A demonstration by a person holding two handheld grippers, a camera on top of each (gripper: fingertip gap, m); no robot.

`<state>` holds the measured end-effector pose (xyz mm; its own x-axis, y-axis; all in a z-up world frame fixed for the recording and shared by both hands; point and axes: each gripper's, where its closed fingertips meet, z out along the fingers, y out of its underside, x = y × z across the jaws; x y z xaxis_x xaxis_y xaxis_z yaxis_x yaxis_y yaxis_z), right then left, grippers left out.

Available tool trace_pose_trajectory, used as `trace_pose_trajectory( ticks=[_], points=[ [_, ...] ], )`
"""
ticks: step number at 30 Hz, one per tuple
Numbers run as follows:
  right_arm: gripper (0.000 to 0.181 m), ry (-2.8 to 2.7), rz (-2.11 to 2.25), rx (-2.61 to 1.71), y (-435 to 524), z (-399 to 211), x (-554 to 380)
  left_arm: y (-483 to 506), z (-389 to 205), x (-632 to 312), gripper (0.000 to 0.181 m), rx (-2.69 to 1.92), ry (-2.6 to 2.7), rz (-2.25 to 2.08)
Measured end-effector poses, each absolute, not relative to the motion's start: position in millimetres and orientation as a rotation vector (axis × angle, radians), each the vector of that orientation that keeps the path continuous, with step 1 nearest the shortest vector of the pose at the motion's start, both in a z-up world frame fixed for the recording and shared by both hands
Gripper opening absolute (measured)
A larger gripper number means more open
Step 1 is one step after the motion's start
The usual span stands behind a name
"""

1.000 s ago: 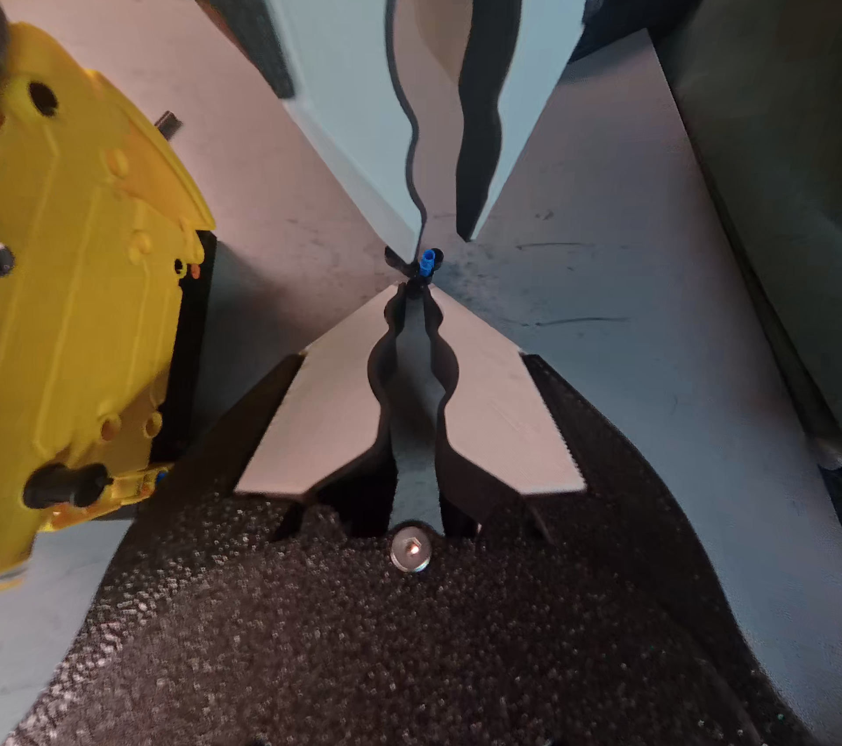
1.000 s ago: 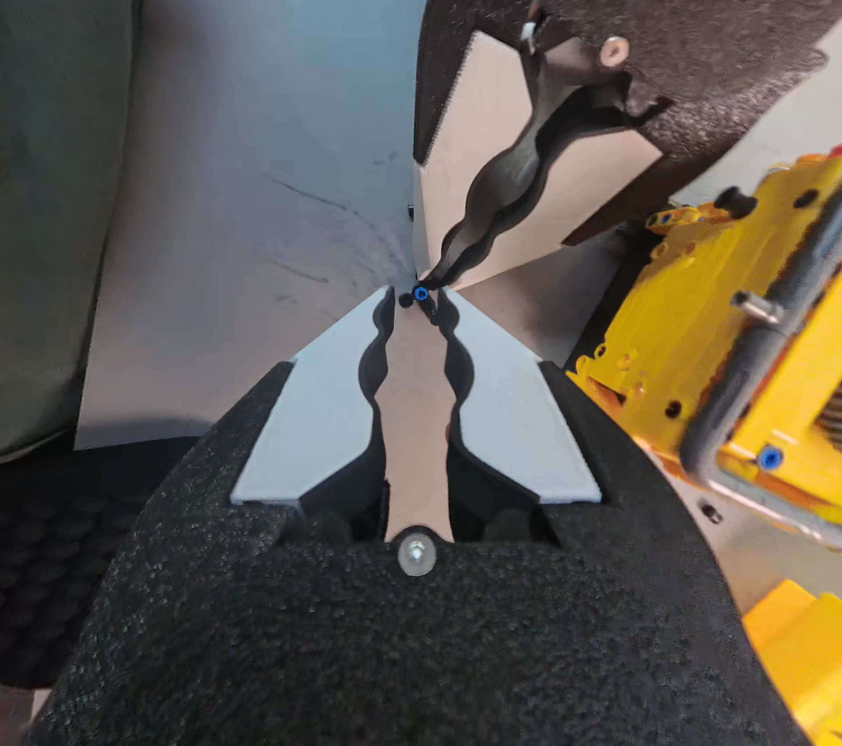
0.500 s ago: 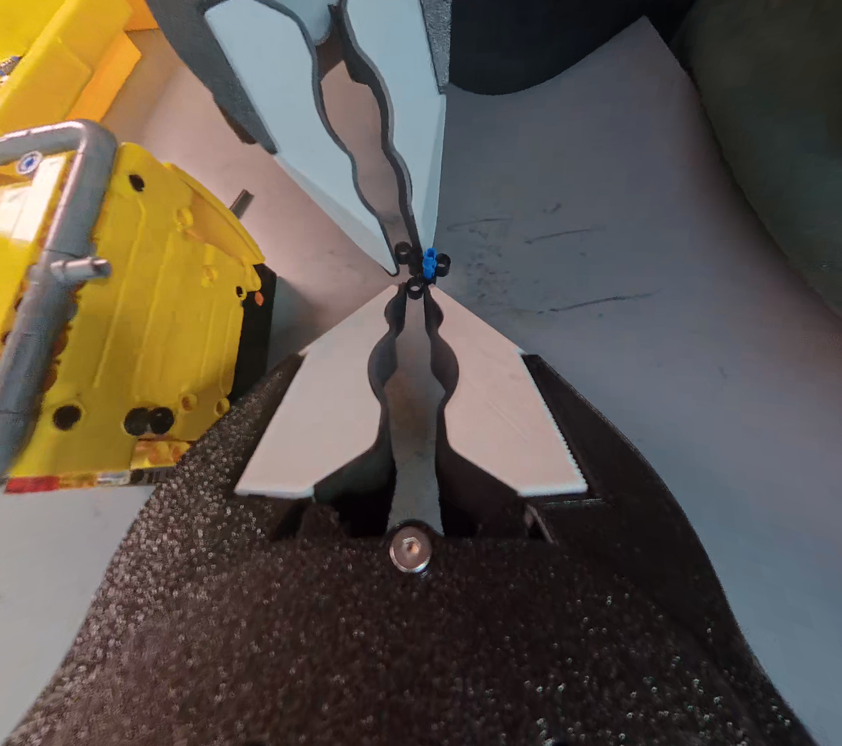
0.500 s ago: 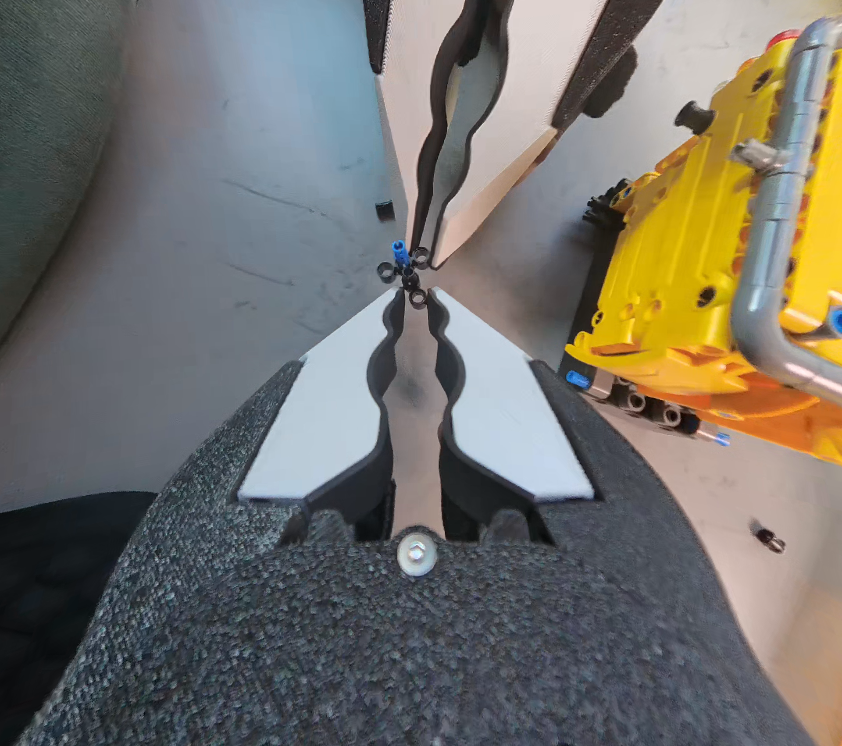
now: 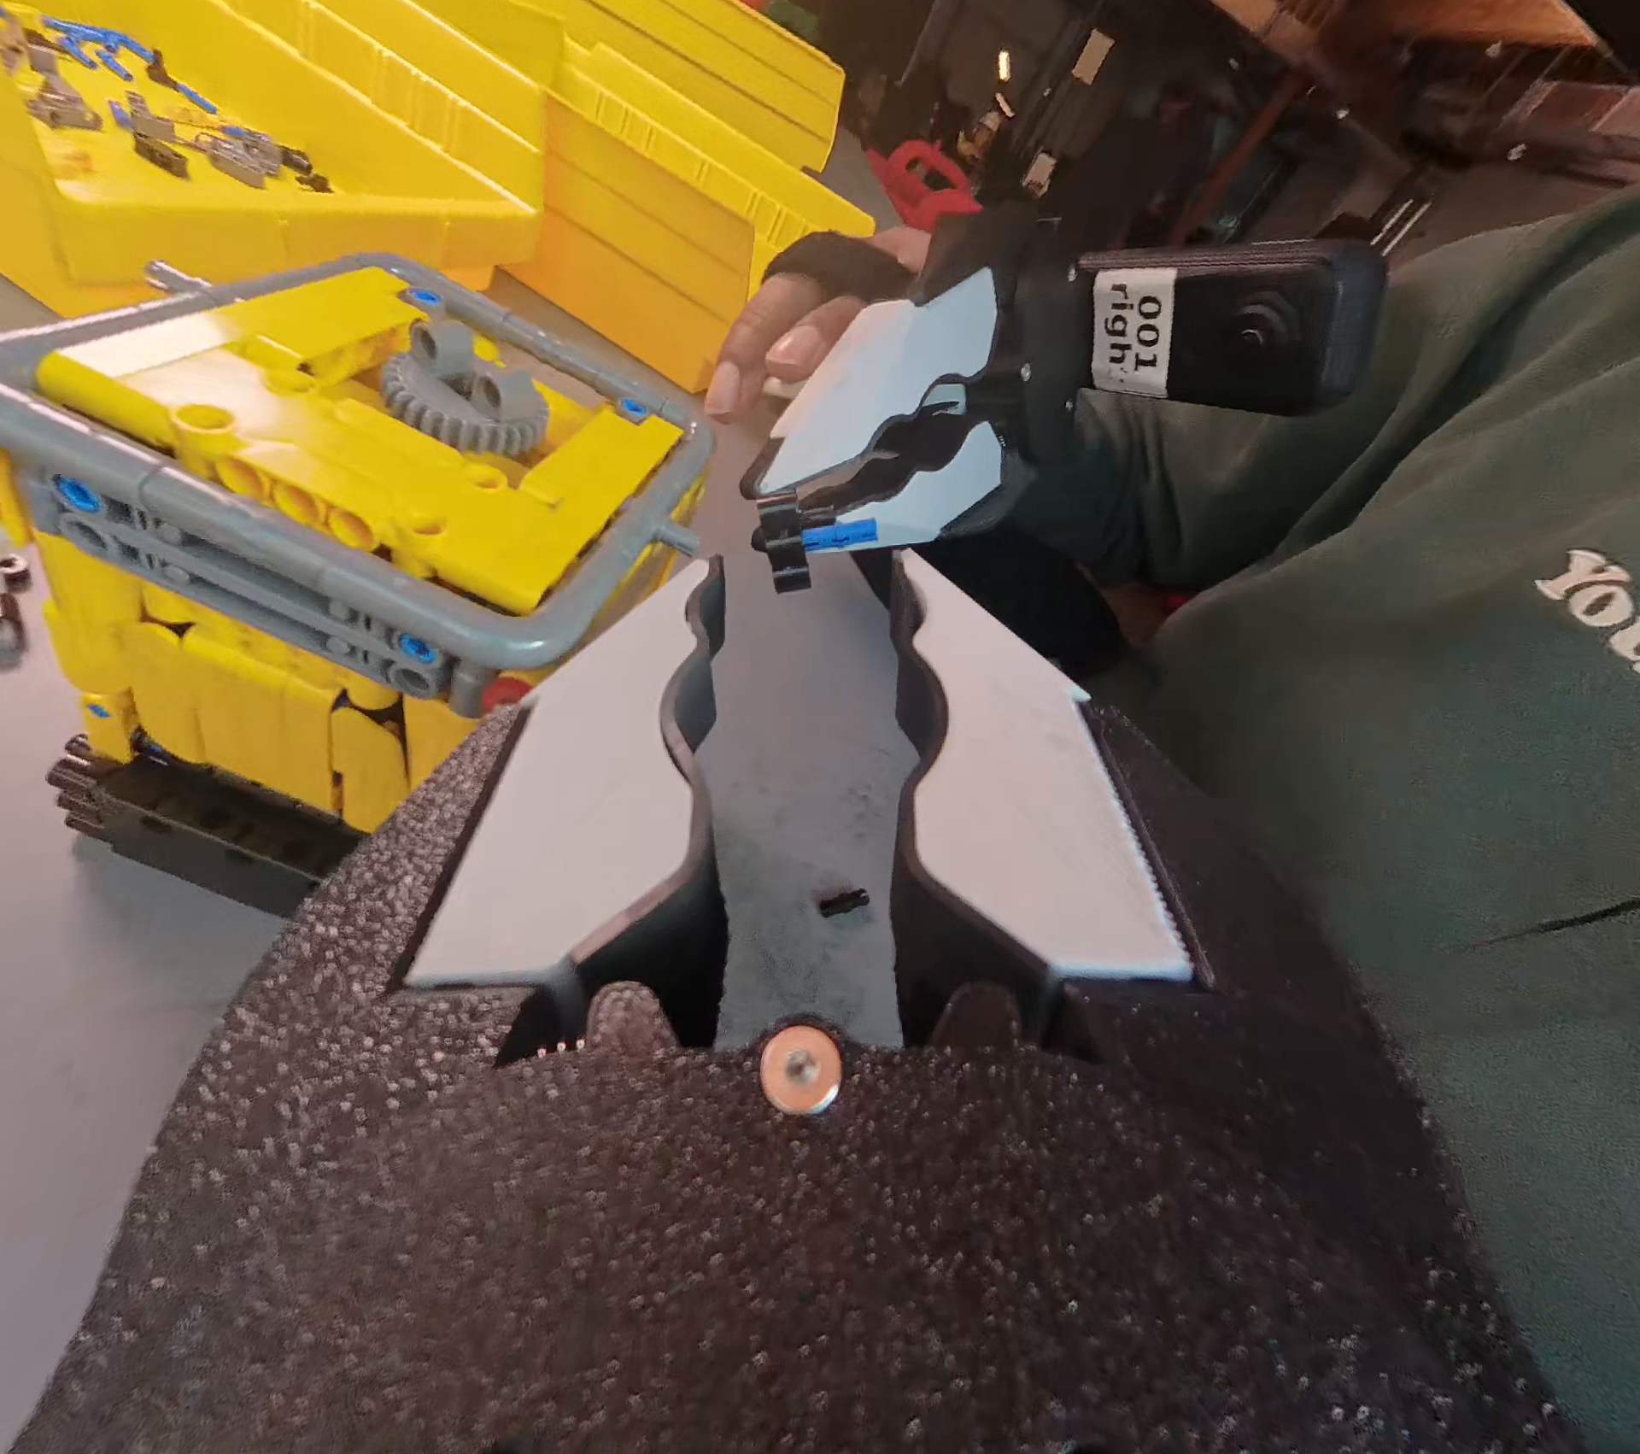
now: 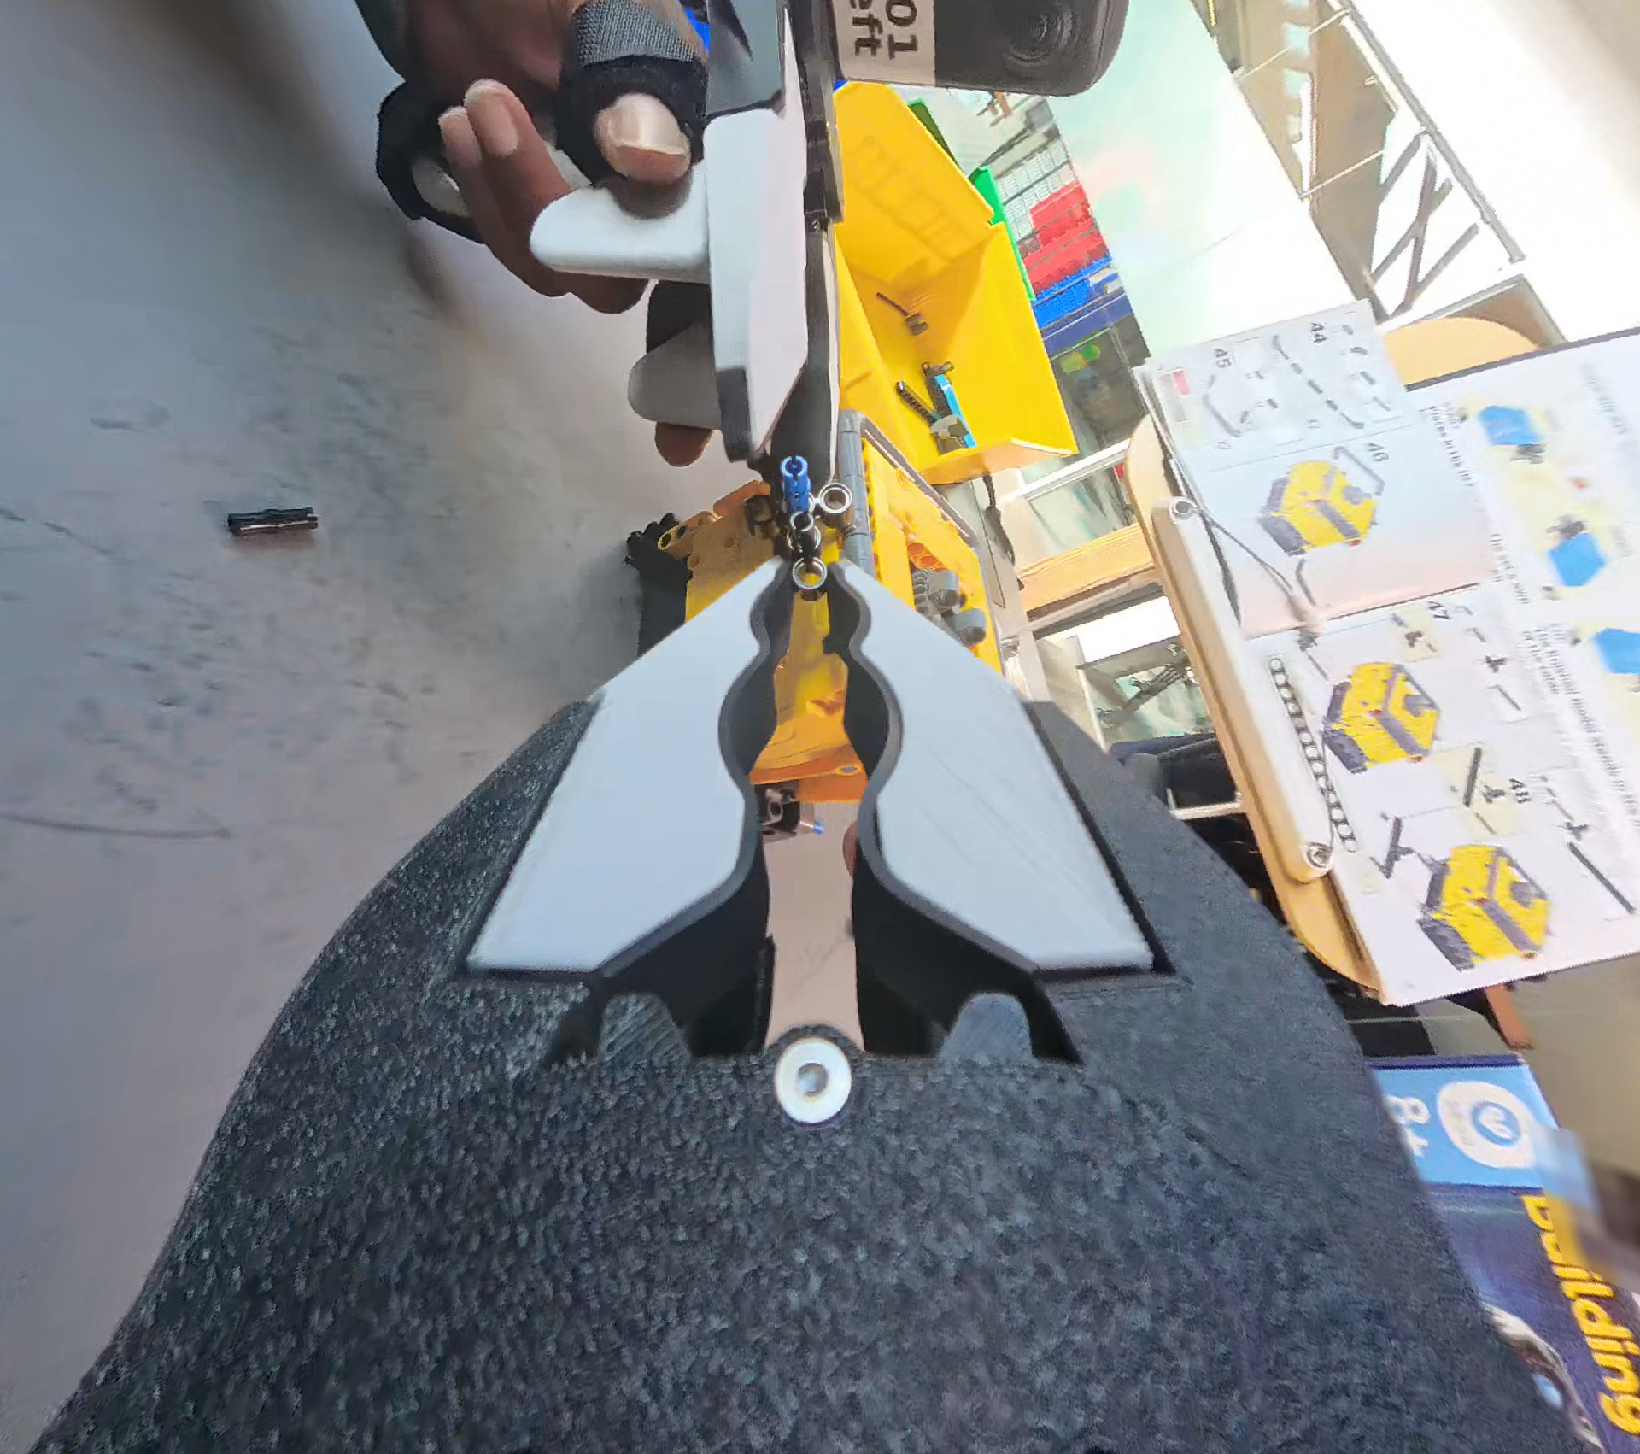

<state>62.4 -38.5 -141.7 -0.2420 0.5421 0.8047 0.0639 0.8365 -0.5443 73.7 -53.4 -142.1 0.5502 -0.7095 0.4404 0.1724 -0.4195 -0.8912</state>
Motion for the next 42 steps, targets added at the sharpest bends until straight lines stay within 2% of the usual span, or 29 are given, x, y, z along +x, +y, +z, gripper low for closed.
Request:
trace_pose_trajectory(
  ticks=[3, 8, 12, 32, 35, 37, 40, 42],
  points=[
    [0.007, -1.749, 0.410, -0.431, -39.6, -139.1, 62.0, -52.9, -139.1, 76.3, 0.023, -1.731, 0.470, -0.981],
    [0.007, -1.700, 0.333, -0.423, -36.1, -135.2, 59.8, -53.9, -132.5, 76.8, 0.032, -1.715, 0.414, -1.058],
    [0.007, -1.647, 0.301, -0.426, -37.1, -132.0, 56.8, -49.8, -129.6, 72.3, 0.024, -1.717, 0.340, -1.072],
    [0.006, -1.426, 0.336, -0.348, -49.8, -100.2, 60.7, -57.9, -97.5, 72.6, 0.023, -1.594, 0.314, -1.114],
    [0.008, -1.470, 0.556, -0.462, -51.3, -103.8, 59.9, -58.3, -102.0, 72.5, 0.023, -1.617, 0.414, -0.964],
    [0.020, -1.545, 0.836, -0.574, -58.6, -106.8, 62.1, -59.5, -104.4, 73.6, 0.023, -1.629, 0.519, -0.802],
    [0.019, -1.585, 1.181, -0.731, -60.9, -101.7, 68.2, -63.2, -101.8, 75.9, 0.023, -1.608, 0.610, -0.686],
    [0.016, -1.617, 1.244, -0.777, -59.7, -104.9, 69.3, -65.5, -101.3, 77.7, 0.023, -1.592, 0.656, -0.640]
  ],
)
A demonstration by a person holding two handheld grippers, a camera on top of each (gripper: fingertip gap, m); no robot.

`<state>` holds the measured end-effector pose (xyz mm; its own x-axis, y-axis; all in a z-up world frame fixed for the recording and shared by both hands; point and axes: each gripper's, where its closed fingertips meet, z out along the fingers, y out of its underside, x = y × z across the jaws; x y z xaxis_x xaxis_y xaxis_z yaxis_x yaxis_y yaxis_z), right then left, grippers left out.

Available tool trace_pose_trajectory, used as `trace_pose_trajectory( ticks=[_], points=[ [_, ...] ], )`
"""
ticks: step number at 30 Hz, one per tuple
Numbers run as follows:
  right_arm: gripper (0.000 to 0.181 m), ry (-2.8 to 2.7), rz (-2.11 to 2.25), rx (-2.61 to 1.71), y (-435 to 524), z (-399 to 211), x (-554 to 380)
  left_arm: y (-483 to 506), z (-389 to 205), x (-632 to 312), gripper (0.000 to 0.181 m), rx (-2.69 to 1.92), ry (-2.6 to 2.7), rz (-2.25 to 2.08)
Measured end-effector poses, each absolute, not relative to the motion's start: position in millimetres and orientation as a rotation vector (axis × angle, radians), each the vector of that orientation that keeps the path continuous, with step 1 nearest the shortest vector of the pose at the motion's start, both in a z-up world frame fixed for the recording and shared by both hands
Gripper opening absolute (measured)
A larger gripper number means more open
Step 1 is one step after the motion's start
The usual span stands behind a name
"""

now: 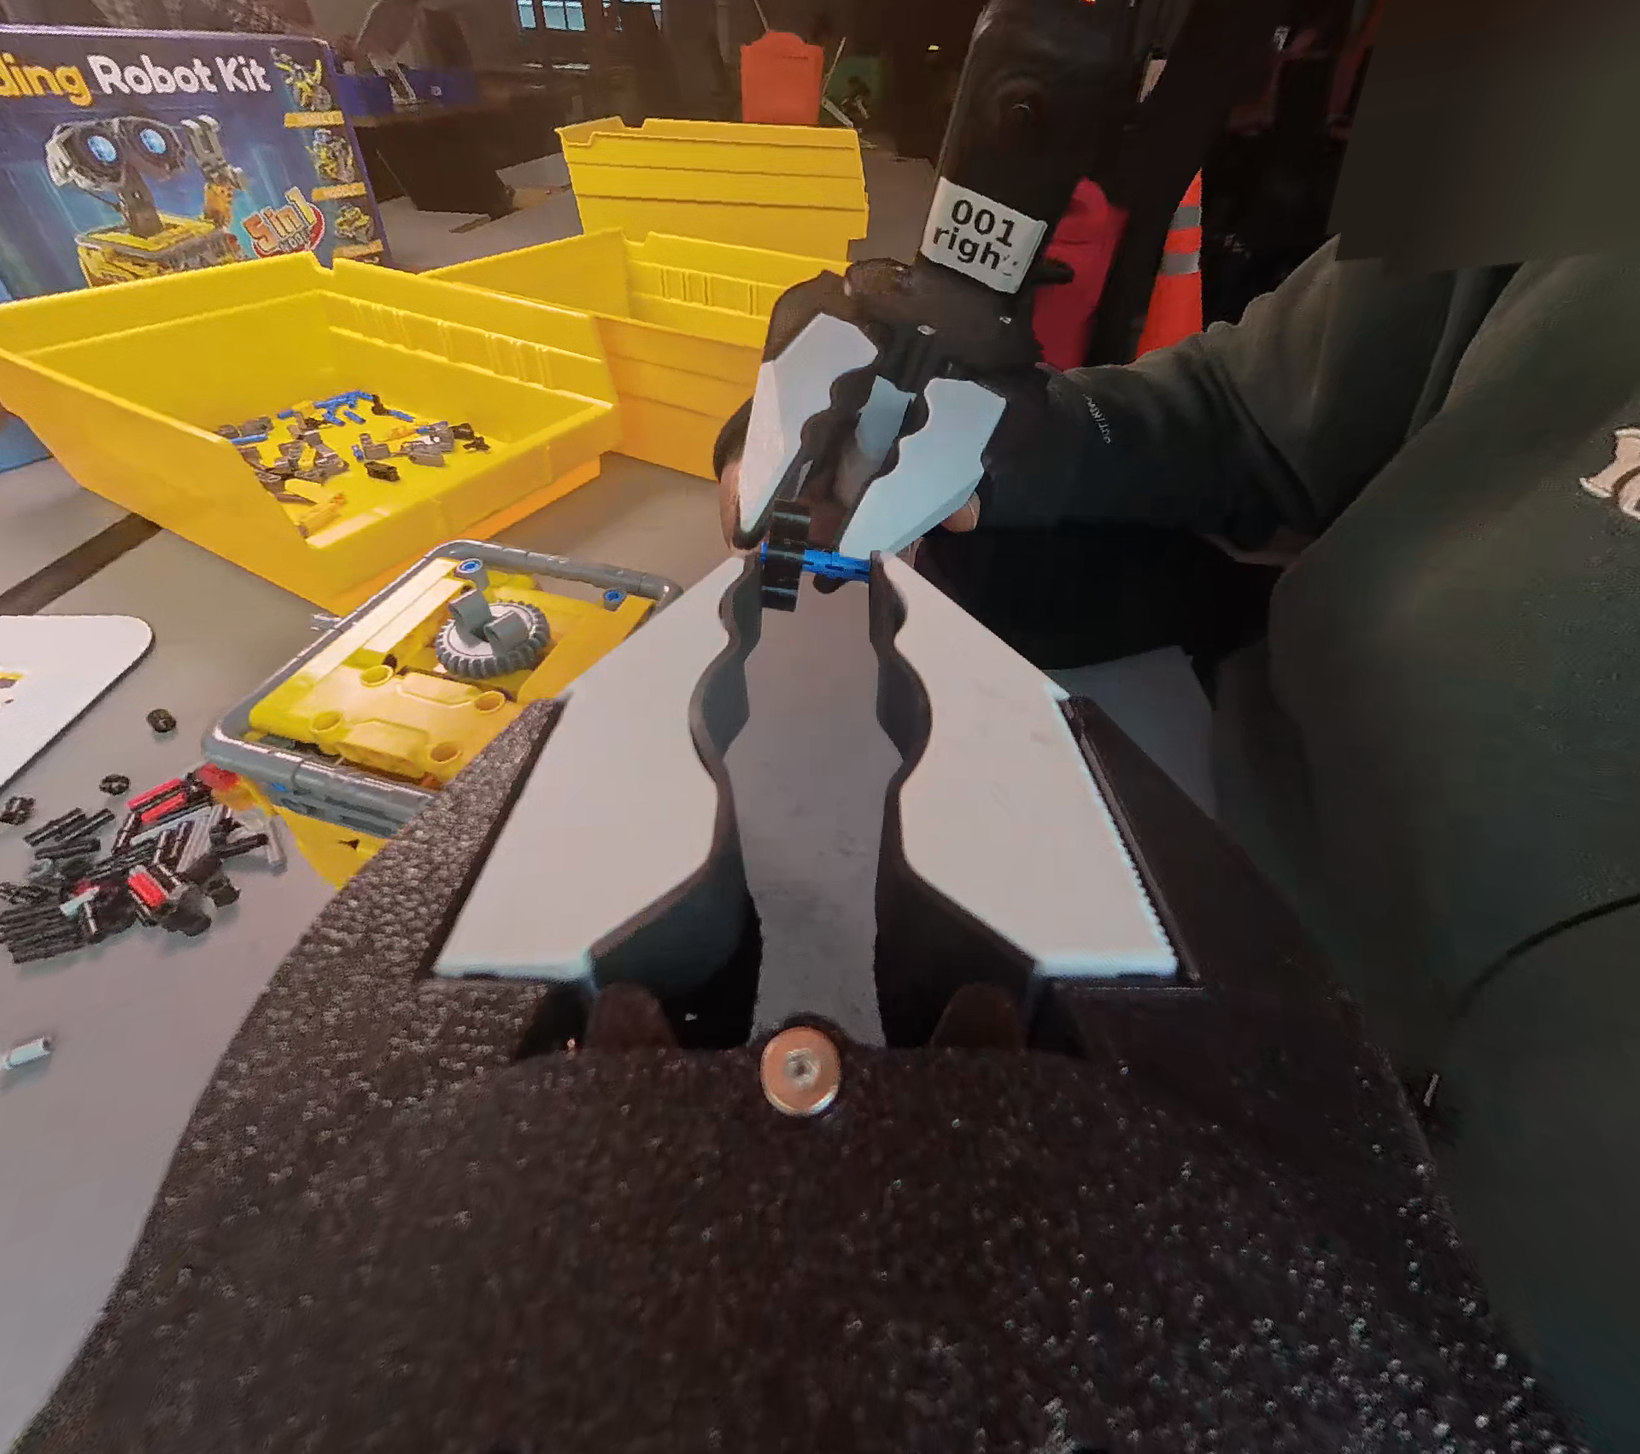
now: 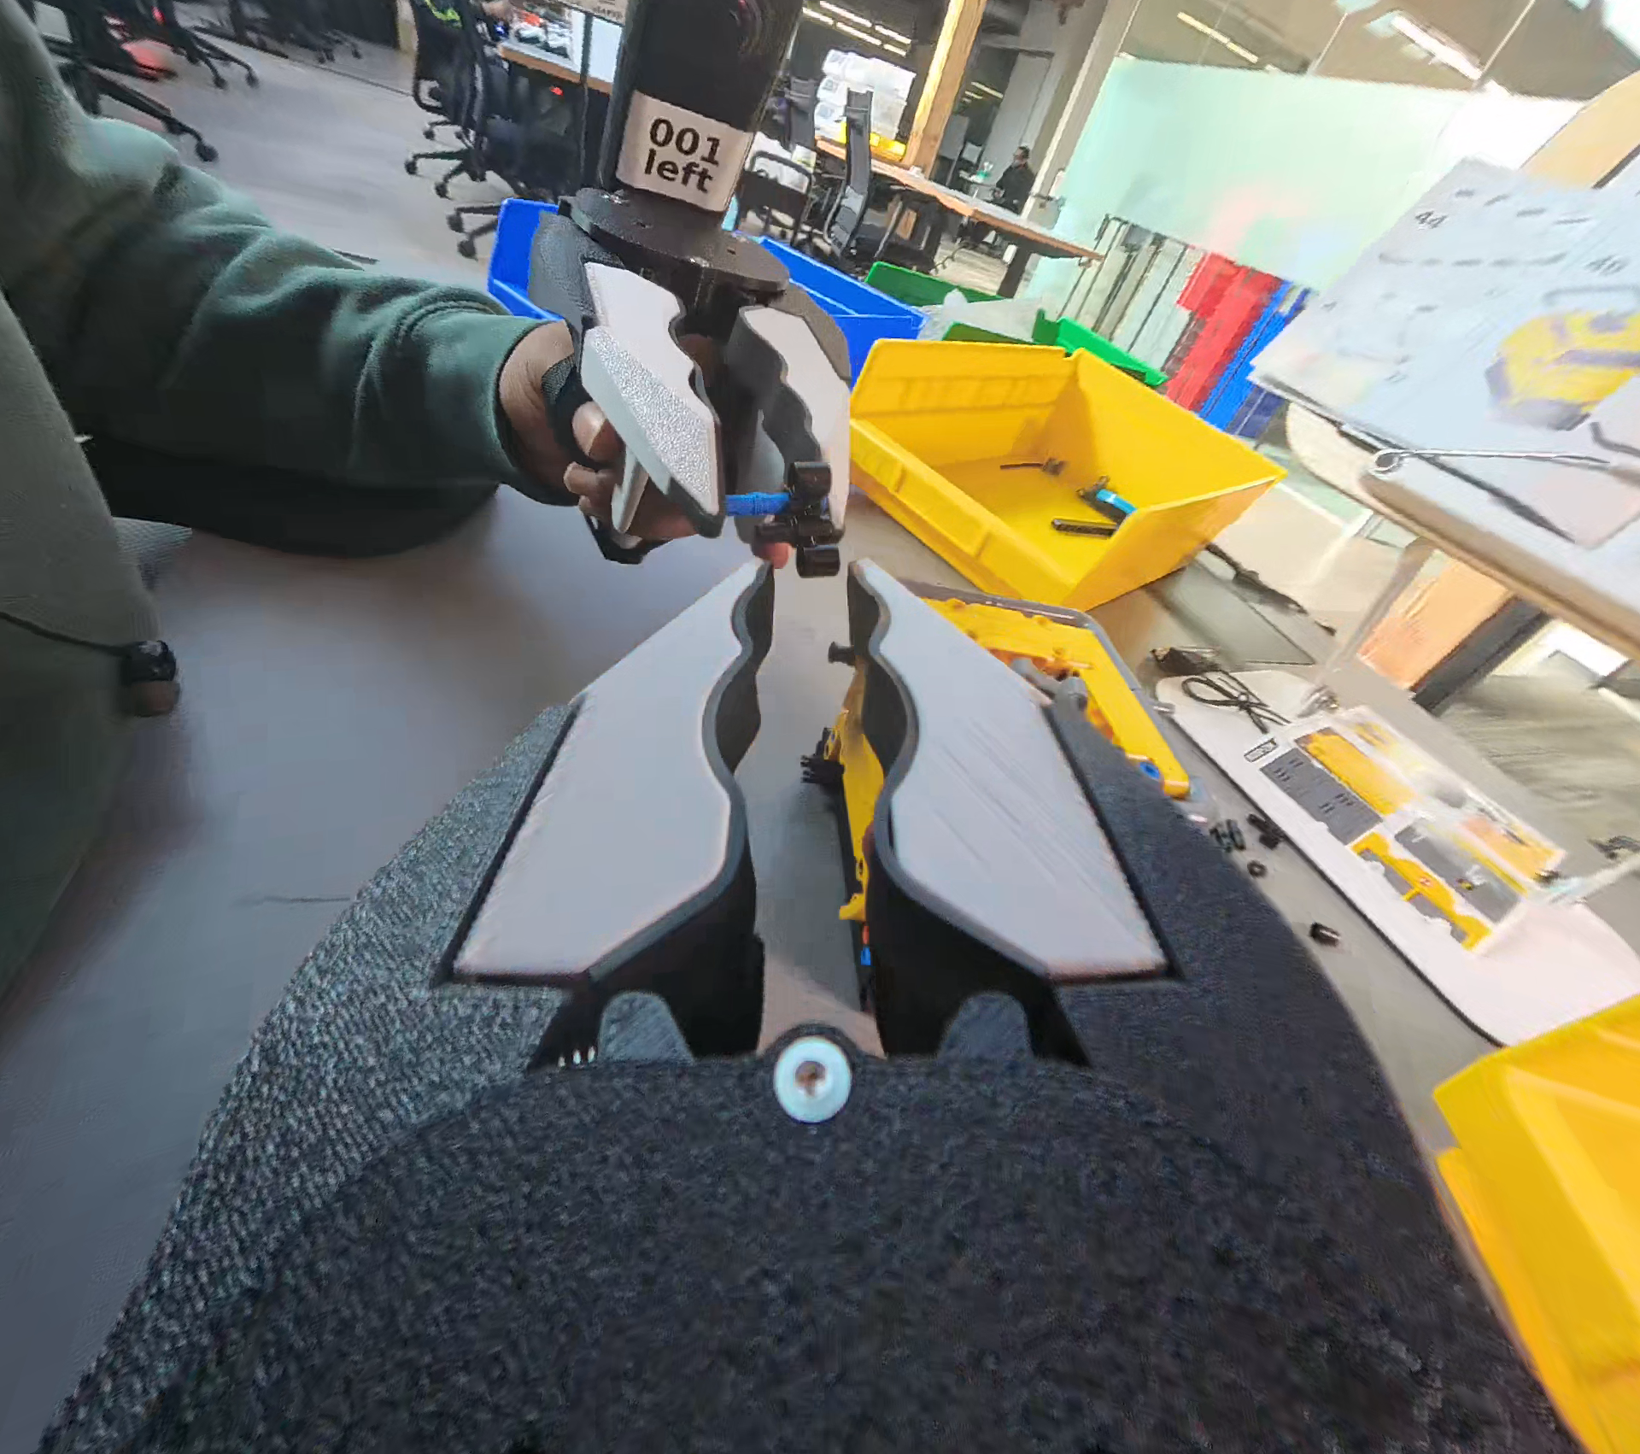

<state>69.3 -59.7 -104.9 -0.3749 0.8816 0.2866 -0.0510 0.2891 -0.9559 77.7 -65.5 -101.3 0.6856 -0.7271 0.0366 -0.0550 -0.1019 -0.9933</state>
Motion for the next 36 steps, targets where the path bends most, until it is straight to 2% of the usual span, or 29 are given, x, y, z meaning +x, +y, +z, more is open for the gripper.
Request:
trace_pose_trajectory(
  ticks=[9, 12, 14, 25, 27, 36],
  points=[
    [0.007, -1.669, 1.382, -0.751, -70.7, -104.8, 78.5, -75.3, -103.9, 87.6, 0.024, -1.551, 0.781, -0.592],
    [0.007, -1.634, 1.392, -0.698, -71.8, -98.0, 81.0, -74.6, -99.4, 85.4, 0.035, -1.527, 0.751, -0.594],
    [0.007, -1.621, 1.388, -0.668, -73.4, -95.8, 82.0, -77.7, -98.0, 88.1, 0.026, -1.521, 0.763, -0.618],
    [0.007, -1.581, 1.338, -0.543, -80.7, -85.7, 88.9, -84.4, -92.2, 94.8, 0.024, -1.530, 0.785, -0.642],
    [0.007, -1.587, 1.343, -0.514, -86.7, -83.8, 91.4, -88.2, -89.4, 96.1, 0.017, -1.515, 0.819, -0.609],
    [0.007, -1.633, 1.418, -0.493, -94.4, -84.1, 97.1, -95.7, -89.2, 100.9, 0.015, -1.490, 0.893, -0.570]
  ],
)
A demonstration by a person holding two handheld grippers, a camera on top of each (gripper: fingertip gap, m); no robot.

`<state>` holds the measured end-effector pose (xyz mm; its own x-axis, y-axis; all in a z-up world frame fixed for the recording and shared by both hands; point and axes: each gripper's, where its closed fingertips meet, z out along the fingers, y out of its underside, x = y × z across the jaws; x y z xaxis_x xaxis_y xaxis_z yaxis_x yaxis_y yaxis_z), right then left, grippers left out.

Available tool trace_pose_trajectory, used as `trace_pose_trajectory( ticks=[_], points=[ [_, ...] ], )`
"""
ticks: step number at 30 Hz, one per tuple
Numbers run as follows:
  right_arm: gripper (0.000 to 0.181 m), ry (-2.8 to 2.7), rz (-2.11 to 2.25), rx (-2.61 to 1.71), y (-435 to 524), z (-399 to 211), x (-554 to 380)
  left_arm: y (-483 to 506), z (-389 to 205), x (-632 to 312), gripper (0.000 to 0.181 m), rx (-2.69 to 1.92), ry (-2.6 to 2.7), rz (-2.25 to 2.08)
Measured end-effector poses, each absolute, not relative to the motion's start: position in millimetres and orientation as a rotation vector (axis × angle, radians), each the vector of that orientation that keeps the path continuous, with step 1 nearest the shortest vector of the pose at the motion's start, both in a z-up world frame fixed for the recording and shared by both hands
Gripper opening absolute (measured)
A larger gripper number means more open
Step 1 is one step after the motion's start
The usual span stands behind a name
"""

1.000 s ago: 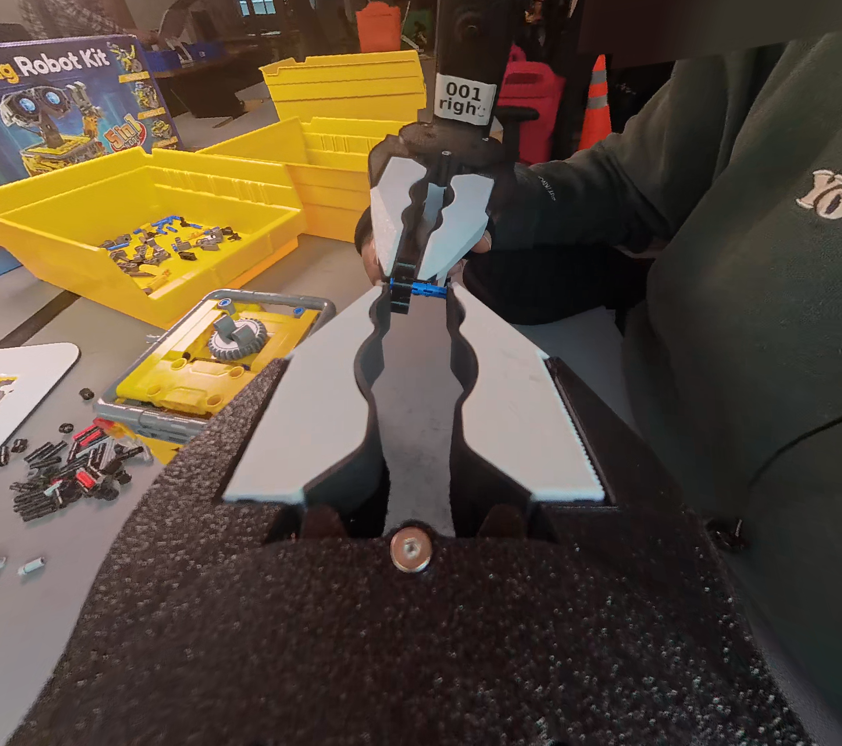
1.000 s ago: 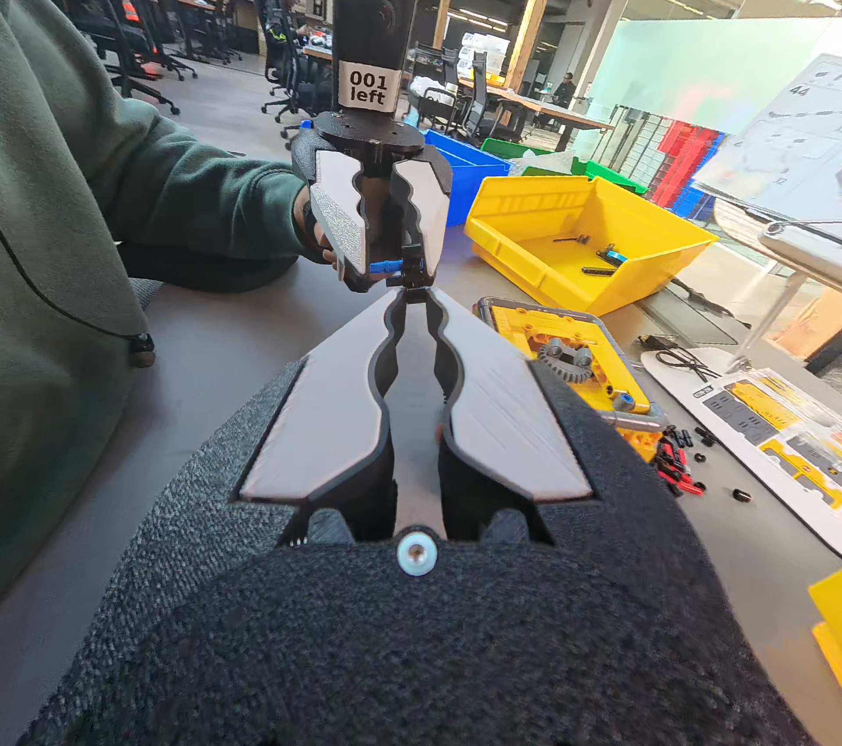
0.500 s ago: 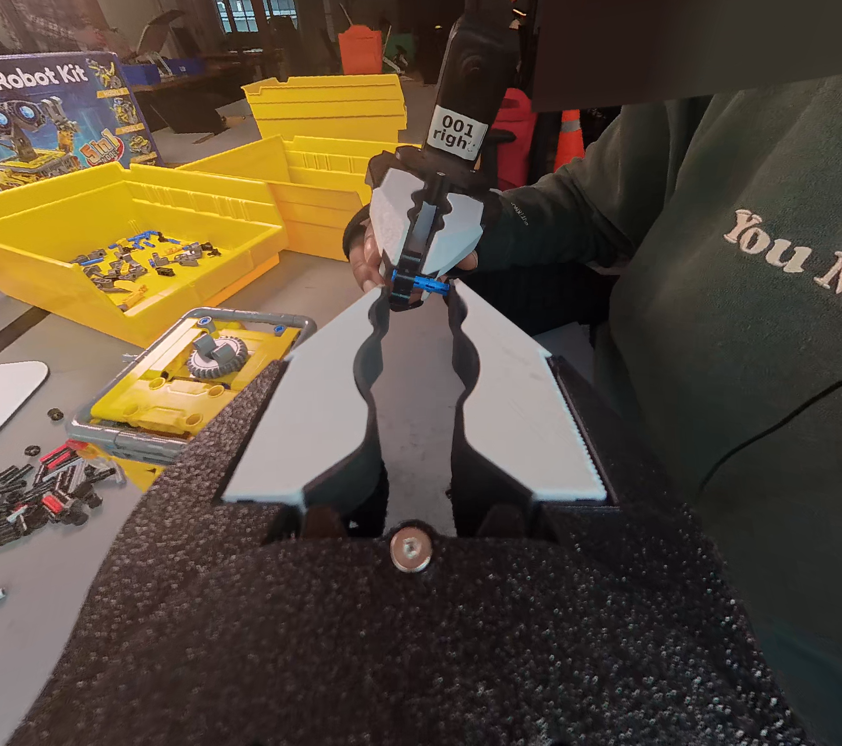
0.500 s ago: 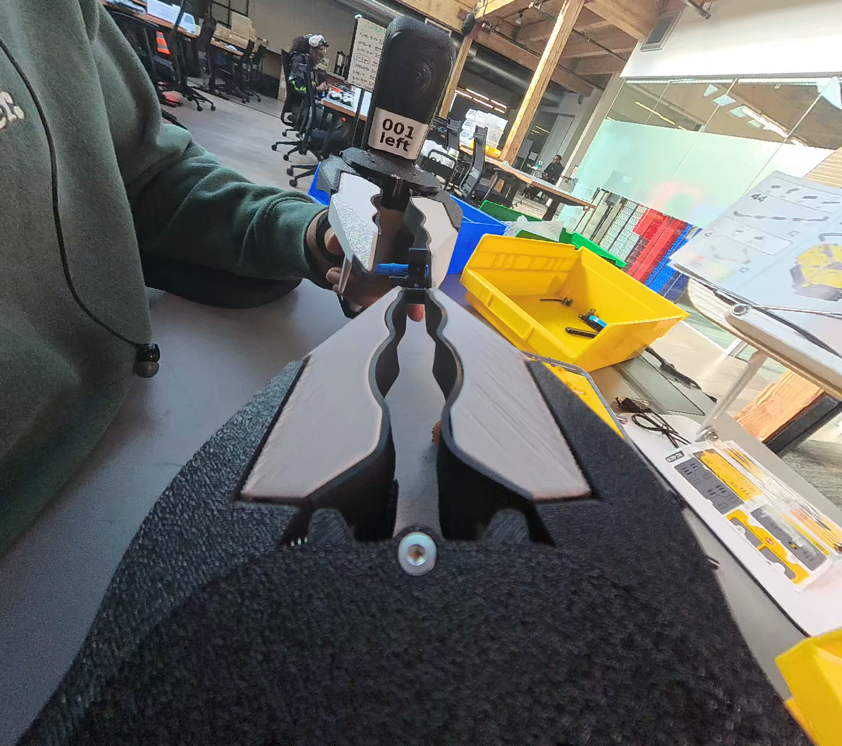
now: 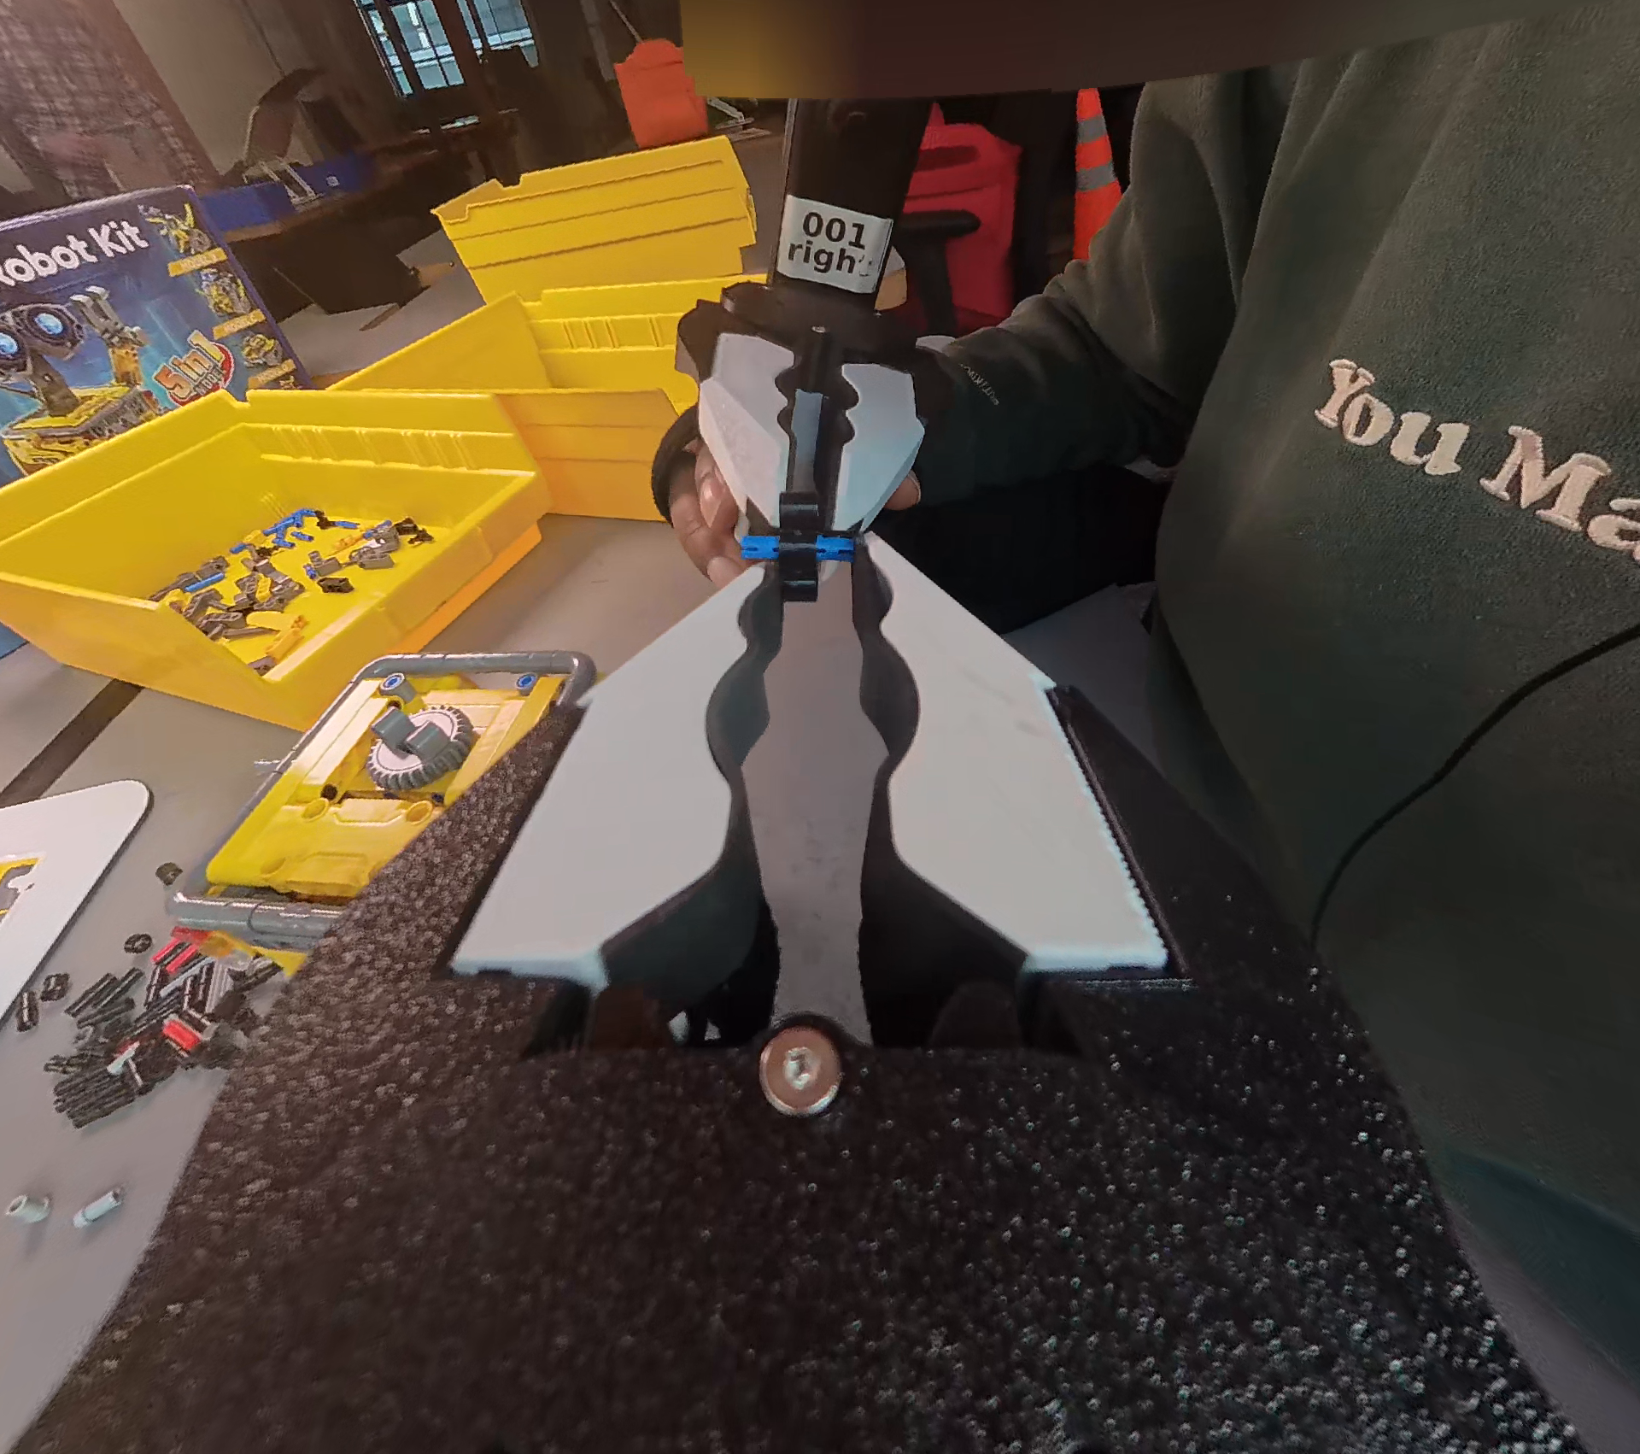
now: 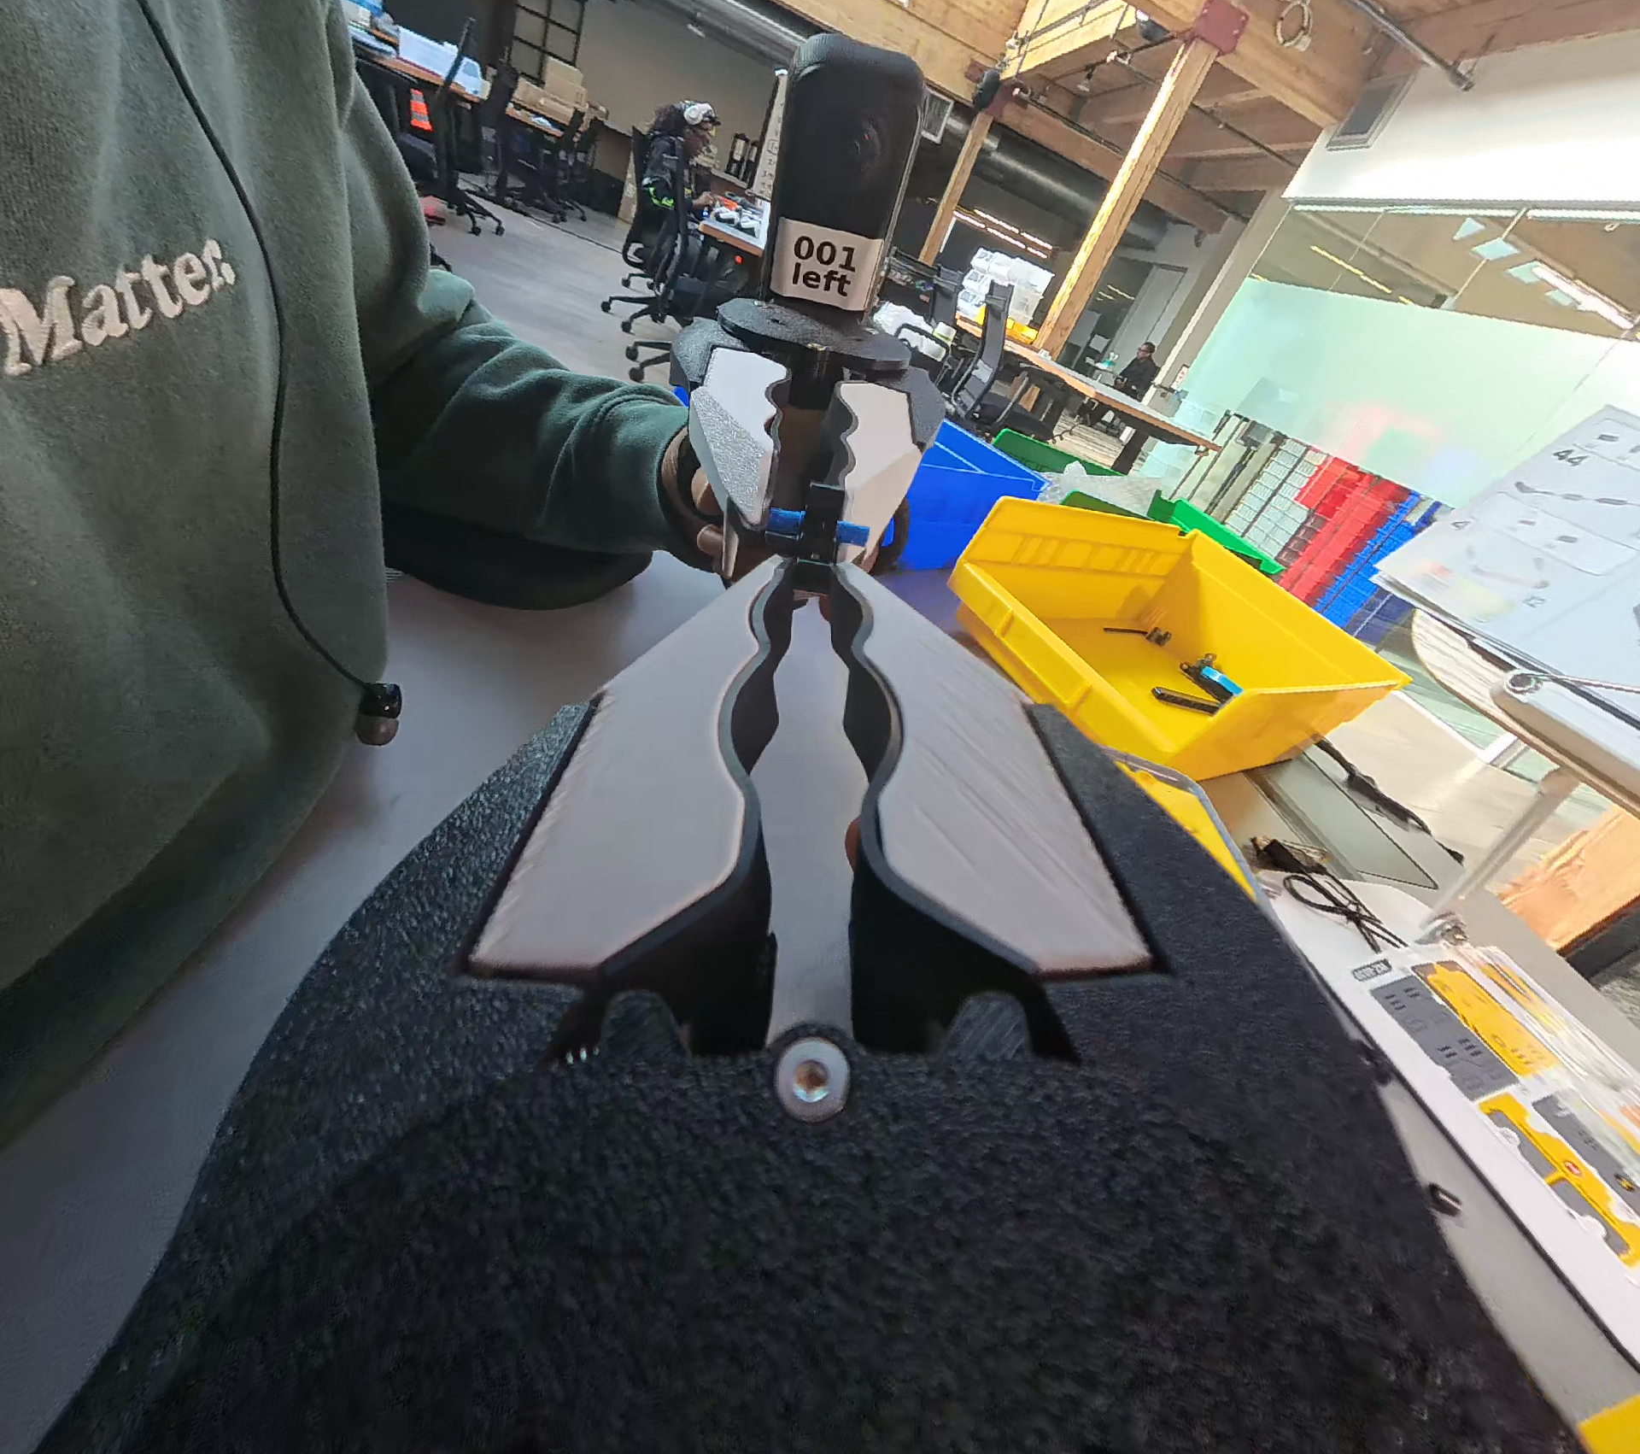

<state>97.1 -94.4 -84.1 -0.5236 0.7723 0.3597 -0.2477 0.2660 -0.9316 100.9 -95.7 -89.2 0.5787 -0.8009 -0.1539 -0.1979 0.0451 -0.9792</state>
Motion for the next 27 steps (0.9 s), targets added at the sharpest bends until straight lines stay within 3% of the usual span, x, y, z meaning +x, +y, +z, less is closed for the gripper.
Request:
trace_pose_trajectory(
  ticks=[21, 27],
  points=[
    [0.007, -1.709, 1.441, -0.700, -77.1, -110.3, 85.1, -81.6, -117.5, 89.2, 0.017, -1.596, 0.872, -0.555],
    [0.008, -1.697, 1.589, -0.997, -61.0, -122.7, 75.5, -67.6, -126.6, 81.6, 0.016, -1.733, 0.655, -0.768]
  ],
)
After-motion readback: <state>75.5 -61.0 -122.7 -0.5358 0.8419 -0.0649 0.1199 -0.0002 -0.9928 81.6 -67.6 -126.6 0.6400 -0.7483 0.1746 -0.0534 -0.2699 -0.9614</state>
